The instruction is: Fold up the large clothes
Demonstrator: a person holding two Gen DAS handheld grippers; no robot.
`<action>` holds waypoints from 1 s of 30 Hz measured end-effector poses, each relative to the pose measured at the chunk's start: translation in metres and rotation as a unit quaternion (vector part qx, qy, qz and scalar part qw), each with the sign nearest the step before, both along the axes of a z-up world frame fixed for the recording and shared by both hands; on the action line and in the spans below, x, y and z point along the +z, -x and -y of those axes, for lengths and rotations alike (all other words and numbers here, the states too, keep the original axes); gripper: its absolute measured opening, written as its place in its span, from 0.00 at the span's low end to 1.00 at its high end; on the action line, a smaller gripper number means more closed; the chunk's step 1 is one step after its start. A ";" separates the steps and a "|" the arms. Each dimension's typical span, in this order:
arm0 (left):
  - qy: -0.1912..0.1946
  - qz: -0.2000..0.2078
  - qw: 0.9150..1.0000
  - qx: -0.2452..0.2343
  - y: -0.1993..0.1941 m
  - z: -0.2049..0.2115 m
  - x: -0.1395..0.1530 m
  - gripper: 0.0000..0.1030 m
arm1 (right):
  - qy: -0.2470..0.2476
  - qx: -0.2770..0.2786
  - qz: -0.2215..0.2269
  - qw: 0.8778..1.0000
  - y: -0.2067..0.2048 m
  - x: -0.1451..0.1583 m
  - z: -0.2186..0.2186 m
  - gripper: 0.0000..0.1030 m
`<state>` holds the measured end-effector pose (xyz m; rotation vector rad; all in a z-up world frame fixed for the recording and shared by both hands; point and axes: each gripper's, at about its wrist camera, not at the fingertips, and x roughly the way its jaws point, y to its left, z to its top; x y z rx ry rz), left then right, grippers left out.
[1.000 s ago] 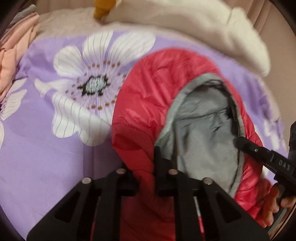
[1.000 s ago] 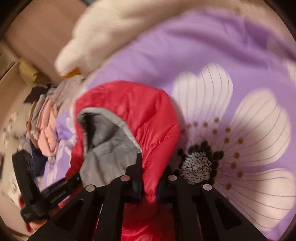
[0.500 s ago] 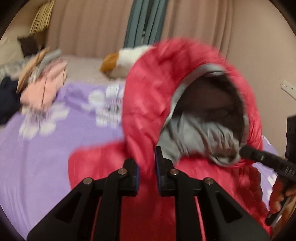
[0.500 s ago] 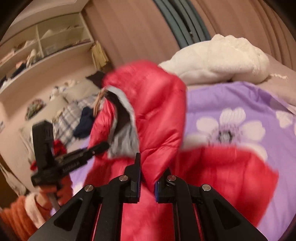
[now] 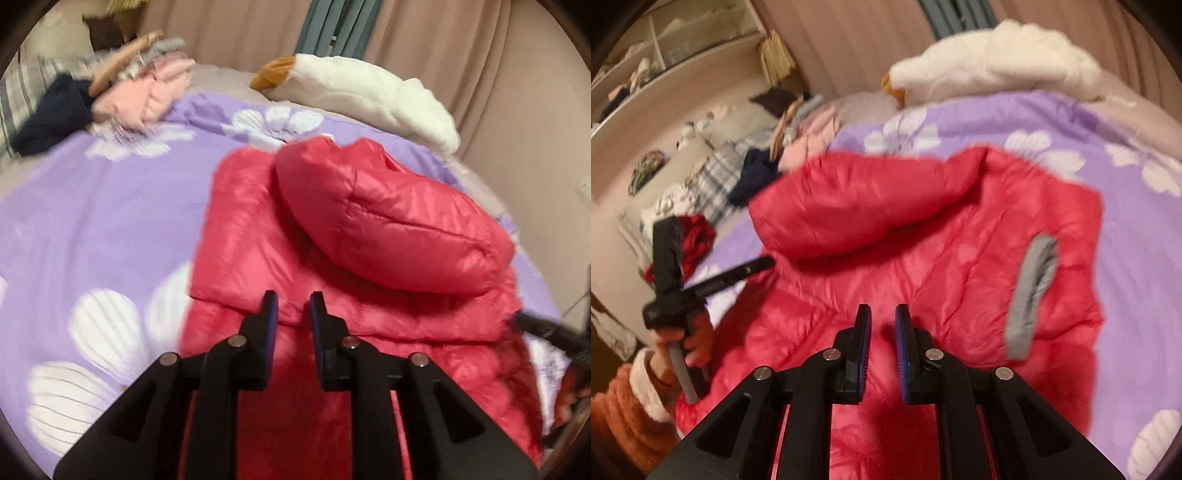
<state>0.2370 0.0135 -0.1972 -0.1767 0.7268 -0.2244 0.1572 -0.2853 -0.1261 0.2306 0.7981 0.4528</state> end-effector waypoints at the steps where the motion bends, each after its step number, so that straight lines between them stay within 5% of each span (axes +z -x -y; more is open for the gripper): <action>1: 0.004 0.002 1.000 0.003 0.000 -0.001 0.005 0.19 | -0.011 -0.011 0.001 1.000 0.000 0.004 0.003 0.46; 2: 0.027 0.000 1.000 -0.001 0.000 -0.002 0.013 0.23 | -0.031 -0.024 -0.004 0.999 -0.005 0.006 0.006 0.59; 3: 0.056 -0.001 0.998 -0.007 -0.003 -0.007 0.018 0.41 | -0.070 -0.035 -0.013 0.997 -0.010 0.006 0.011 0.76; 4: 0.084 -0.001 0.996 -0.011 -0.005 -0.010 0.023 0.68 | -0.117 -0.037 -0.023 0.992 -0.016 0.004 0.014 0.76; 5: 0.113 0.004 0.993 -0.012 -0.004 -0.013 0.027 0.82 | -0.158 -0.037 -0.035 0.986 -0.022 0.001 0.015 0.76; 7: 0.141 0.010 0.990 -0.011 -0.007 -0.018 0.033 0.80 | -0.195 -0.045 -0.047 0.979 -0.032 -0.004 0.015 0.76; 17: 0.184 -0.031 0.982 -0.012 -0.054 -0.017 0.035 0.79 | -0.197 -0.072 -0.075 0.975 -0.067 -0.015 -0.007 0.77; 19: 0.215 -0.062 0.974 -0.023 -0.066 -0.016 0.028 0.79 | -0.222 -0.082 -0.080 0.968 -0.072 -0.016 -0.003 0.77; 22: 0.289 -0.111 0.950 -0.033 -0.087 -0.013 0.011 0.79 | -0.223 -0.097 -0.094 0.965 -0.080 -0.024 -0.001 0.77; 24: 0.258 -0.121 0.958 -0.029 -0.095 -0.003 0.004 0.68 | -0.195 -0.103 -0.083 0.972 -0.079 -0.031 -0.004 0.74; 26: 0.187 -0.106 0.977 -0.021 -0.096 0.012 -0.002 0.39 | -0.138 -0.109 -0.070 0.982 -0.078 -0.032 -0.009 0.55; 30: 0.134 -0.087 0.987 -0.002 -0.091 0.027 -0.005 0.27 | -0.077 -0.110 -0.049 0.990 -0.080 -0.034 -0.020 0.21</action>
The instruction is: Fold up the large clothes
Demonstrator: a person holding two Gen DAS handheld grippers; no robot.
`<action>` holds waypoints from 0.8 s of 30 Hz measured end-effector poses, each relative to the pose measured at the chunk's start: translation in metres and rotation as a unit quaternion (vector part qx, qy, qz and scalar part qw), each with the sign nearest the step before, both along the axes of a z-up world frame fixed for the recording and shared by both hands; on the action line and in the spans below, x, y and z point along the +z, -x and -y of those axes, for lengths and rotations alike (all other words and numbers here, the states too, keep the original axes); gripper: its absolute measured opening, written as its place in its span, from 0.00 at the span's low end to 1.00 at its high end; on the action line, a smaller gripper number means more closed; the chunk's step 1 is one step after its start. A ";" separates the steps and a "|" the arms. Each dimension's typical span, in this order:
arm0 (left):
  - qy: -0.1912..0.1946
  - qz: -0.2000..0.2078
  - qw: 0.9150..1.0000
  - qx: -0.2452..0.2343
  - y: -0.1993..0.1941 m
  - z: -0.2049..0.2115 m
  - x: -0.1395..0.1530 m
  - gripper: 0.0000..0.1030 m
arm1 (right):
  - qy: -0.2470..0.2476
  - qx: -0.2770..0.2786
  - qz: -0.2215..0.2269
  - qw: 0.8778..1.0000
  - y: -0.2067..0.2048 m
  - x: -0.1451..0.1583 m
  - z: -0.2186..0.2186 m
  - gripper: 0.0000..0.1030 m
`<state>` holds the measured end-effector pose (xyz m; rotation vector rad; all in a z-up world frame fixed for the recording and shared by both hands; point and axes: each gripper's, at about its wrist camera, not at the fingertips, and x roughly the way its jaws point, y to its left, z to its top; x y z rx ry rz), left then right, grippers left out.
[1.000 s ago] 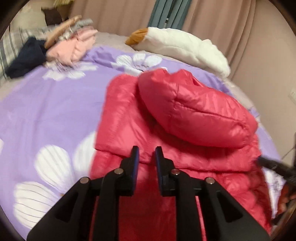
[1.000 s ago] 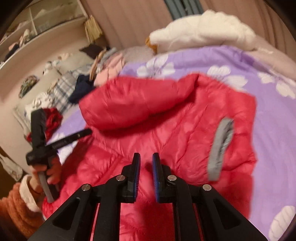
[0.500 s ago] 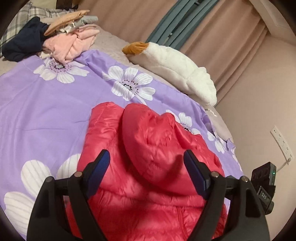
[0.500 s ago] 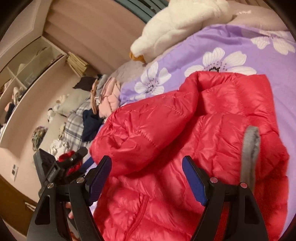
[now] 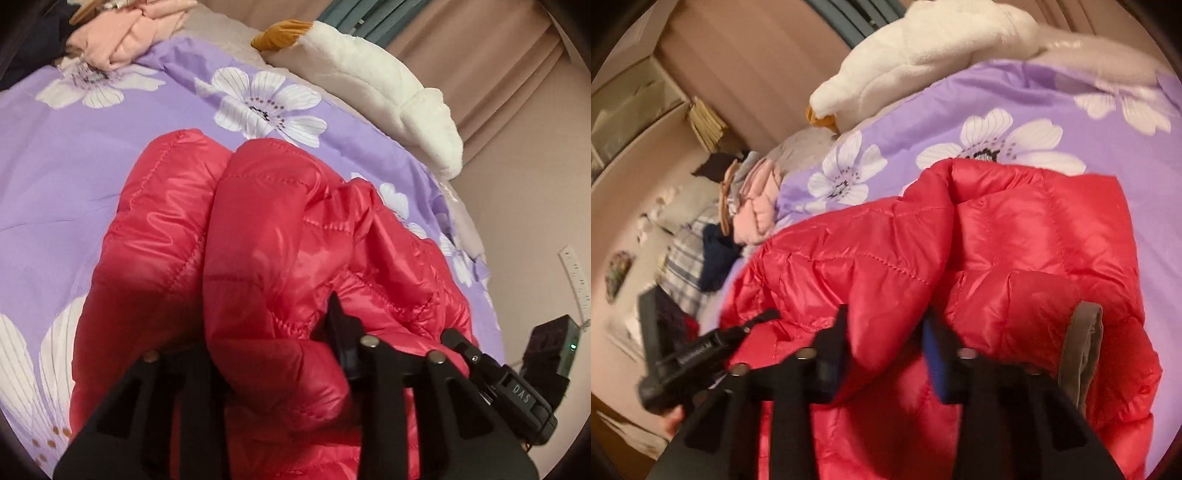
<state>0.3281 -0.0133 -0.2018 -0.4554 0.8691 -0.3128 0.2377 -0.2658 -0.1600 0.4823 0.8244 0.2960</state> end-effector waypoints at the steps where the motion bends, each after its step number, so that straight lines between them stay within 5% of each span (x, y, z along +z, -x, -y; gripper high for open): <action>1: -0.012 0.008 1.000 0.004 0.003 0.002 0.001 0.25 | 0.002 0.000 0.002 1.000 0.000 0.000 -0.002 0.17; 8: -0.067 0.045 0.997 0.001 0.022 0.011 0.013 0.15 | -0.010 -0.011 0.028 0.999 0.010 0.015 0.001 0.11; 14: -0.130 0.093 0.987 -0.029 0.065 0.036 0.028 0.13 | 0.064 -0.011 0.051 0.997 0.035 0.044 -0.003 0.11; 18: -0.122 0.056 0.990 -0.050 0.088 0.040 0.009 0.15 | 0.156 -0.018 0.038 0.987 0.046 0.028 -0.006 0.11; 21: -0.150 0.041 0.987 -0.041 0.091 0.044 -0.015 0.18 | 0.138 -0.013 -0.001 0.990 0.044 -0.003 -0.001 0.11; 24: -0.157 0.041 0.986 -0.039 0.098 0.040 -0.011 0.19 | 0.176 -0.006 0.010 0.984 0.047 -0.006 -0.008 0.11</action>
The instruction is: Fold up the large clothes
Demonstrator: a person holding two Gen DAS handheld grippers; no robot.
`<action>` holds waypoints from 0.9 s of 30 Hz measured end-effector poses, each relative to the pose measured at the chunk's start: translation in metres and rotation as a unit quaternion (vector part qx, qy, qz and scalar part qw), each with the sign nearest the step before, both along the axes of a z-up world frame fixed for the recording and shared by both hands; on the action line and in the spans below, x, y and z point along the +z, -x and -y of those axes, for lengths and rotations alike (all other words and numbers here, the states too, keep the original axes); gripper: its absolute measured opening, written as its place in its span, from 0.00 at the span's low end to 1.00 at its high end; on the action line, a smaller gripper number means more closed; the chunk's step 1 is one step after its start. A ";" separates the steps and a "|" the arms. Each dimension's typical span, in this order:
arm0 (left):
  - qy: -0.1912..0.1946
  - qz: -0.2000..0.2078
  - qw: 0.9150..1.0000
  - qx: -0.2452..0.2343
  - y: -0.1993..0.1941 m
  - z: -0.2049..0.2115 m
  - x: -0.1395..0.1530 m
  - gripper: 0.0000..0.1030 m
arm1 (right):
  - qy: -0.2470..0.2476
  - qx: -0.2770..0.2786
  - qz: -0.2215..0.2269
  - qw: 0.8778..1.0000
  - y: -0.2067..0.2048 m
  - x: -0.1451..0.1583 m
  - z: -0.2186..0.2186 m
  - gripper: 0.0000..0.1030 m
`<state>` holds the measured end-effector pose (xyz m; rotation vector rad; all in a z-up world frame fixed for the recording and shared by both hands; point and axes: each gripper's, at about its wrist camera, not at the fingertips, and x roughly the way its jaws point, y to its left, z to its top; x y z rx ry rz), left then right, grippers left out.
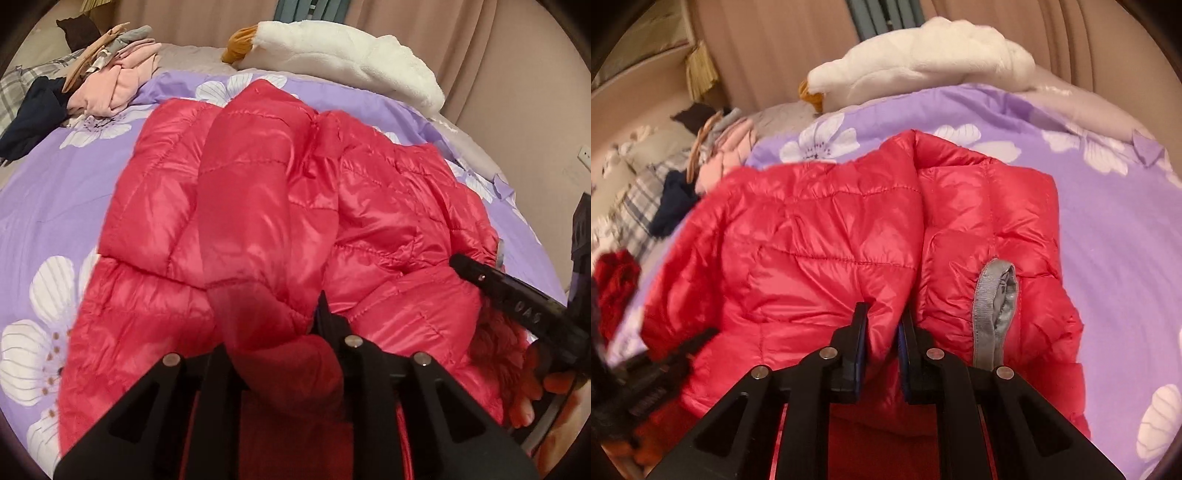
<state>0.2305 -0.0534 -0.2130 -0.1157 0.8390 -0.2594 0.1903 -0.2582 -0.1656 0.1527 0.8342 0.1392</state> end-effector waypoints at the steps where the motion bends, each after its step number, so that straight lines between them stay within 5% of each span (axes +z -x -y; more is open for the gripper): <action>1: -0.007 0.007 1.000 0.004 0.004 -0.001 0.007 0.19 | 0.010 0.004 0.001 1.000 0.000 0.002 -0.003 0.11; 6: -0.020 0.067 0.997 -0.009 0.028 0.002 0.057 0.18 | 0.020 0.000 0.000 1.000 -0.005 0.000 -0.007 0.11; 11: 0.022 0.017 0.999 -0.020 0.028 -0.003 0.078 0.19 | 0.023 -0.013 -0.004 1.000 -0.006 -0.003 0.000 0.11; 14: -0.033 0.062 0.997 0.008 0.039 -0.010 0.092 0.18 | 0.000 -0.015 -0.006 1.000 -0.006 -0.002 0.006 0.11; 17: -0.035 0.090 0.994 0.052 0.034 -0.023 0.096 0.15 | 0.007 -0.015 -0.004 1.000 -0.003 -0.001 0.002 0.11; 20: 0.014 0.093 0.995 0.039 0.020 -0.036 0.092 0.16 | 0.019 -0.025 -0.017 0.999 -0.002 0.001 0.000 0.11; 24: -0.048 0.030 0.998 0.001 -0.013 -0.011 0.038 0.13 | 0.019 -0.046 -0.029 0.998 -0.001 0.019 0.004 0.11; 27: -0.038 -0.016 0.999 -0.005 -0.026 -0.011 -0.006 0.15 | 0.036 -0.062 0.002 0.997 0.009 0.044 0.003 0.11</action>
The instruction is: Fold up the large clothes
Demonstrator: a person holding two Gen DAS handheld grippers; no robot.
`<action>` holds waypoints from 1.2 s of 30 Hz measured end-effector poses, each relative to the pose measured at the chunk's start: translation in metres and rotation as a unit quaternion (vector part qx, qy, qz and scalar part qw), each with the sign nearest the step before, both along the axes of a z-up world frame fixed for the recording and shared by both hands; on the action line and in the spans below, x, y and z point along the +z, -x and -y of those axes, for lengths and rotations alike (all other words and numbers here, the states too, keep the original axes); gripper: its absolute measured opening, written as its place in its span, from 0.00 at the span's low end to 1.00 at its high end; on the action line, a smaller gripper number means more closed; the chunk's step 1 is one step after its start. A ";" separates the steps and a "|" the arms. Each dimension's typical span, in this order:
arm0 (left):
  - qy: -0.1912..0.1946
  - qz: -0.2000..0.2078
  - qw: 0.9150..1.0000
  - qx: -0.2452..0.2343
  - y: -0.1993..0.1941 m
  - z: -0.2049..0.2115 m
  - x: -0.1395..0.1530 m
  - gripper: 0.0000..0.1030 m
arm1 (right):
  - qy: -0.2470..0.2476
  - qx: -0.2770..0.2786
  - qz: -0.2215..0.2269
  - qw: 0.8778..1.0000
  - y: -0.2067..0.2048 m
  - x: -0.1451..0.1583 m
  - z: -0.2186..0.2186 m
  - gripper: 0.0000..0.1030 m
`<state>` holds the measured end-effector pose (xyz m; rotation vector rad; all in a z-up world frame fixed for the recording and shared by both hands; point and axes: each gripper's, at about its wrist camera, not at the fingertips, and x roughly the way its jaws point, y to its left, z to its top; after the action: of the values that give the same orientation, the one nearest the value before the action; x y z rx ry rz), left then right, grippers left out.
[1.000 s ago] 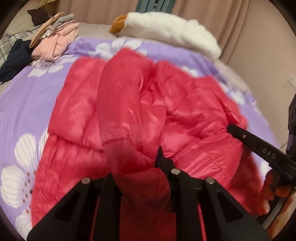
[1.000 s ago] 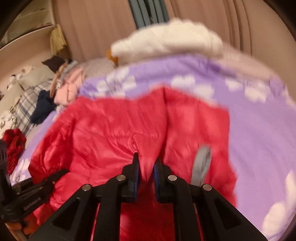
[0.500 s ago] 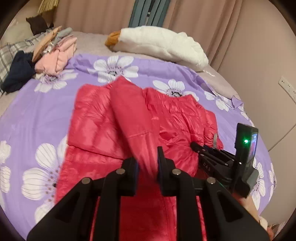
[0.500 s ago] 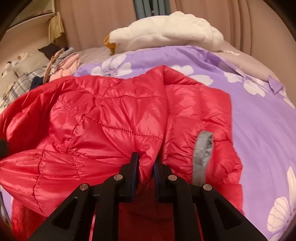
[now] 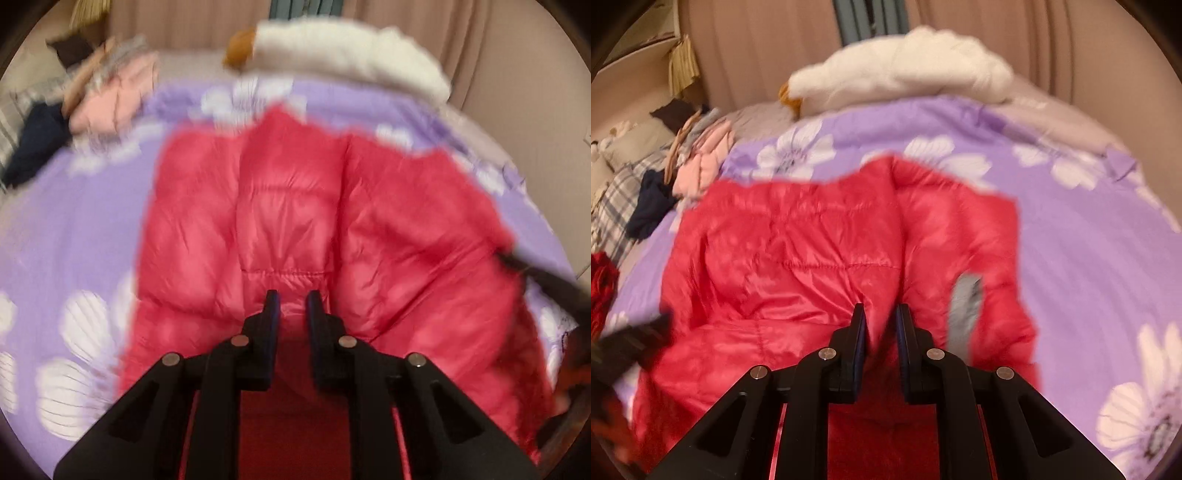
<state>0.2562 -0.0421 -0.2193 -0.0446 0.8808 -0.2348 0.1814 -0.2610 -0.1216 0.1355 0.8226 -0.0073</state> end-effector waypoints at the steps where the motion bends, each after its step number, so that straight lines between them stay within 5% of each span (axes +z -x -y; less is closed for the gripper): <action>1: -0.003 0.004 1.000 0.007 0.000 0.000 -0.006 0.15 | -0.001 0.001 0.014 1.000 0.004 0.008 -0.003 0.11; 4: -0.024 0.018 1.000 0.009 0.003 0.006 -0.008 0.15 | -0.008 0.039 0.051 0.998 0.017 0.023 -0.022 0.11; 8: -0.034 0.026 0.999 0.018 0.007 0.010 -0.011 0.15 | 0.005 0.083 0.044 0.996 0.028 0.015 -0.044 0.11; 12: -0.042 0.038 0.998 0.017 0.009 0.014 -0.019 0.15 | -0.011 0.101 -0.044 0.994 0.015 -0.047 -0.041 0.11; 15: -0.025 0.037 0.999 0.015 0.006 0.006 -0.019 0.15 | -0.090 0.089 -0.044 0.991 0.014 -0.056 -0.018 0.08; 18: 0.037 0.021 0.999 0.016 0.015 -0.016 -0.006 0.19 | -0.121 0.079 -0.036 0.989 0.025 -0.040 -0.005 0.09; 19: 0.053 0.017 0.998 0.017 0.020 -0.024 0.000 0.27 | -0.122 0.081 -0.042 0.988 0.028 -0.036 -0.002 0.09; 20: 0.061 0.017 0.998 0.025 0.026 -0.032 0.005 0.46 | -0.118 0.080 -0.049 0.989 0.033 -0.031 0.002 0.10; 21: 0.070 0.026 0.996 0.046 0.038 -0.047 0.013 0.58 | -0.113 0.071 -0.050 0.990 0.040 -0.026 0.008 0.19; 22: 0.074 0.031 0.995 0.065 0.046 -0.058 0.017 0.78 | -0.112 0.054 -0.043 0.991 0.051 -0.019 0.018 0.38; 25: 0.115 0.033 0.986 0.118 0.077 -0.098 0.020 0.79 | -0.164 0.010 -0.015 0.986 0.085 -0.015 0.048 0.76; 27: 0.170 0.004 0.973 0.155 0.097 -0.126 0.011 0.79 | -0.214 -0.026 -0.020 0.976 0.109 -0.025 0.076 0.77; 32: 0.232 -0.086 0.951 0.186 0.139 -0.154 -0.027 0.80 | -0.299 -0.109 -0.060 0.946 0.165 -0.062 0.122 0.77; 36: 0.264 -0.058 0.948 0.171 0.178 -0.150 -0.035 0.80 | -0.337 -0.115 -0.046 0.933 0.205 -0.066 0.122 0.77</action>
<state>0.0782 0.1083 -0.2538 -0.7117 0.8916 -0.1377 -0.0241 -0.3830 -0.1879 0.8868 0.8727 0.0485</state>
